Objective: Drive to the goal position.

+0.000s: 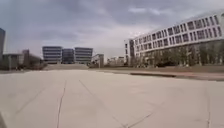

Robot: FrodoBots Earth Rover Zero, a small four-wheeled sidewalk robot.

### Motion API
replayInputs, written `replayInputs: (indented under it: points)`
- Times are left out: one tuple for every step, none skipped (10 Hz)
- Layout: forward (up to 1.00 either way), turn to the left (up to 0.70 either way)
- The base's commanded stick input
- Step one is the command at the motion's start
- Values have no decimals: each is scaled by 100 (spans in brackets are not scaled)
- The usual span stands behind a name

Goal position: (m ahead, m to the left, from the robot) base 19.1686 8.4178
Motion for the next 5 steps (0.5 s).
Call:
replayInputs:
  points:
    - [70, 0]
    - [70, 0]
    - [70, 0]
    - [70, 0]
    - [70, 0]
